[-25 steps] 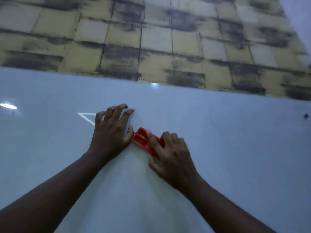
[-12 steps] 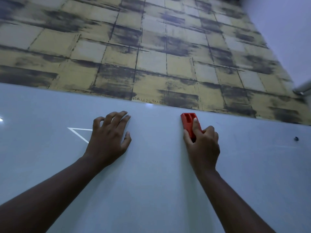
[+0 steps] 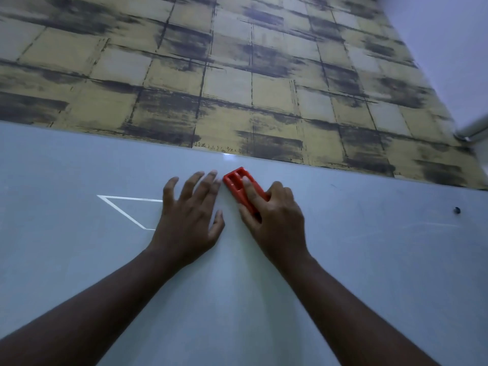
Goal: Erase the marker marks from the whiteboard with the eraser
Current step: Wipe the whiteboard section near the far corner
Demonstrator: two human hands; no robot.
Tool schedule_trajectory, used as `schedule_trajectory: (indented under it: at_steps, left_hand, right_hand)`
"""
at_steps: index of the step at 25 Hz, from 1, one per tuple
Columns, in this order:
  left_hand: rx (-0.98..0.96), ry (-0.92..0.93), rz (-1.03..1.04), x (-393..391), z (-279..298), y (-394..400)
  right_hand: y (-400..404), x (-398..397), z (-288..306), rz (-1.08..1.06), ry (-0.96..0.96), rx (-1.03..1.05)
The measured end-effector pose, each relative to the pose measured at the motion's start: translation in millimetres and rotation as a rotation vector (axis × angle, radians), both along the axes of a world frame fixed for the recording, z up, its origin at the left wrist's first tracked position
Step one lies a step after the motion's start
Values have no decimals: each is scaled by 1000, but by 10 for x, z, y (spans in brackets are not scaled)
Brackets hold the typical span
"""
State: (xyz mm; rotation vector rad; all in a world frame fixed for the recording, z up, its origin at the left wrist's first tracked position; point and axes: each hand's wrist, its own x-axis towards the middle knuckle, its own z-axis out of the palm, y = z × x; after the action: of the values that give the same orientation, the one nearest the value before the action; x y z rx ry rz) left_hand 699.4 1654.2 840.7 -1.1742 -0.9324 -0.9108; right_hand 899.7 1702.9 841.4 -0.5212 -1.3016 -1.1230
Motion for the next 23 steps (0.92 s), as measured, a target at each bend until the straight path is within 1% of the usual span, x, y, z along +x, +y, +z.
schedule_trajectory:
  at_steps: [2, 5, 7, 10, 13, 15, 20, 23]
  left_hand:
    - [1, 7, -16, 166, -41, 72]
    - [5, -84, -51, 370, -113, 206]
    - [15, -87, -42, 401, -157, 258]
    - [26, -71, -27, 434, -233, 274]
    - [35, -75, -34, 505, -342, 292]
    - [42, -91, -50, 542, -401, 311]
    - [11, -128, -73, 605, -618, 331]
    - [-17, -123, -64, 601, -755, 335]
  right_hand:
    - [106, 329, 66, 3, 128, -47]
    - [267, 799, 22, 43, 359, -124]
    - [374, 1075, -54, 44, 463, -151]
    - [472, 1338, -138, 55, 585, -199]
    - [455, 1294, -204, 129, 627, -233]
    - [390, 1118, -314, 152, 573, -221]
    - [264, 651, -878, 131, 218, -147]
    - [206, 595, -1203, 116, 56, -106]
